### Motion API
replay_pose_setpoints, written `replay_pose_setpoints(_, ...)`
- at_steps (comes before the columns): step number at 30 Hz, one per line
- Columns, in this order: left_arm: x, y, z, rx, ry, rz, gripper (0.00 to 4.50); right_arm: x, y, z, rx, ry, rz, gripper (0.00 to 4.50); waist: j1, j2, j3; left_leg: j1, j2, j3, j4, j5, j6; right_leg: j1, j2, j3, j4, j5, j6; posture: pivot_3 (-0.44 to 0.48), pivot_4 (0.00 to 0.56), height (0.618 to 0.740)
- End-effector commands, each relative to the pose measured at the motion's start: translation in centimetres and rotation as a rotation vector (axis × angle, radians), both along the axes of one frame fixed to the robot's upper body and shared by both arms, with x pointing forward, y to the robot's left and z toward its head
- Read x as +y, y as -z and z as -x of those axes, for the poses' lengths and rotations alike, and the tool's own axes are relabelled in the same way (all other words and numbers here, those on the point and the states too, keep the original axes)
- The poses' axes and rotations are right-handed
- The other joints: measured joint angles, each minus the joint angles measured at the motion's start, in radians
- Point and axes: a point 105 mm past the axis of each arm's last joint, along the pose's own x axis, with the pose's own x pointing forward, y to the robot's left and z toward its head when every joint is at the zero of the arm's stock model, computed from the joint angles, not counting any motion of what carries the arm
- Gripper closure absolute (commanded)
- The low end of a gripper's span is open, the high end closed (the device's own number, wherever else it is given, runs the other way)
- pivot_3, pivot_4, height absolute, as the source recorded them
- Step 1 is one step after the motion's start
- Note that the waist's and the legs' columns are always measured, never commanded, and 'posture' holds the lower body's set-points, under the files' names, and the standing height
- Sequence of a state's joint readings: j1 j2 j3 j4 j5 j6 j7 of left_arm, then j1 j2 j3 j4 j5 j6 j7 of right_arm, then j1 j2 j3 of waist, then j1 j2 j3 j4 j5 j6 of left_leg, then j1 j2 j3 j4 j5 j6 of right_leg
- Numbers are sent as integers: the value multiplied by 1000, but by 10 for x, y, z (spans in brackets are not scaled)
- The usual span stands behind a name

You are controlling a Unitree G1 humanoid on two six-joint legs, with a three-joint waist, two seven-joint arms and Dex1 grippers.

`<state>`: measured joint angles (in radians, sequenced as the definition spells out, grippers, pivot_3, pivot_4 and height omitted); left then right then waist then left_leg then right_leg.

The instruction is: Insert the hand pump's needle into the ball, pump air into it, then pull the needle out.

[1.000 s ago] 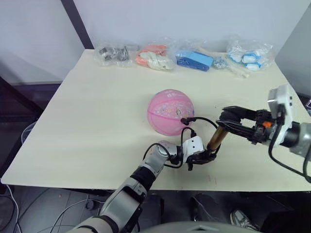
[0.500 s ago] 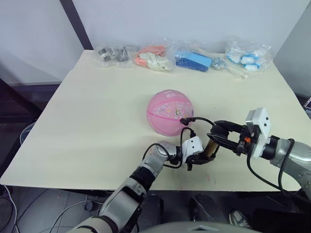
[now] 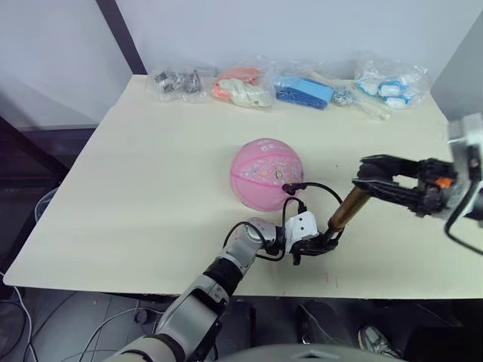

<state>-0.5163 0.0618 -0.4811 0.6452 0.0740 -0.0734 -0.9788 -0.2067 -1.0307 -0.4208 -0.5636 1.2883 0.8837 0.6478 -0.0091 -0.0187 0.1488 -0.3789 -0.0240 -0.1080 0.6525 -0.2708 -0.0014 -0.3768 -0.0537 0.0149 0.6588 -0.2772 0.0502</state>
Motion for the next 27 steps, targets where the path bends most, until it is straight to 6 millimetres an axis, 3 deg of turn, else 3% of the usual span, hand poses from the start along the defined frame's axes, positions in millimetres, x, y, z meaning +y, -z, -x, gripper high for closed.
replay_pose_setpoints(1, 21, 37, 10, 103, -39, -125, 3403, -9, -39, 5, -107, 3, -14, 2201, 0, 0, 0, 0, 0, 0, 0, 0, 0, 0, 0, 0, 0, 0, 0, 0, 150, 740)
replay_pose_setpoints(7, 22, 37, 9, 103, -38, -128, 3403, -16, -59, 3, -123, 28, -13, 2201, 0, 0, 1, 0, 0, 0, 0, 0, 0, 0, 0, 0, 0, 0, 0, 0, 150, 740)
replay_pose_setpoints(14, 23, 37, 10, 105, -41, -130, 3403, -17, -64, 1, -103, 24, -40, 2201, 0, 0, 1, 0, 1, 0, 0, 0, 0, 0, 0, 0, 0, 0, 0, 0, 150, 740)
replay_pose_setpoints(21, 24, 38, 10, 105, -41, -132, 3403, -10, -36, 0, -40, 10, 1, 2201, 0, 0, 1, 0, 1, 0, 0, 0, 0, 0, 0, 0, 0, 0, 0, 0, 150, 740)
replay_pose_setpoints(27, 24, 37, 10, 102, -37, -134, 3403, 1, 18, 4, 54, -16, 81, 2201, -1, -4, -3, 1, 1, 0, 0, 0, 0, 1, 1, 0, 1, 0, 0, 0, 150, 740)
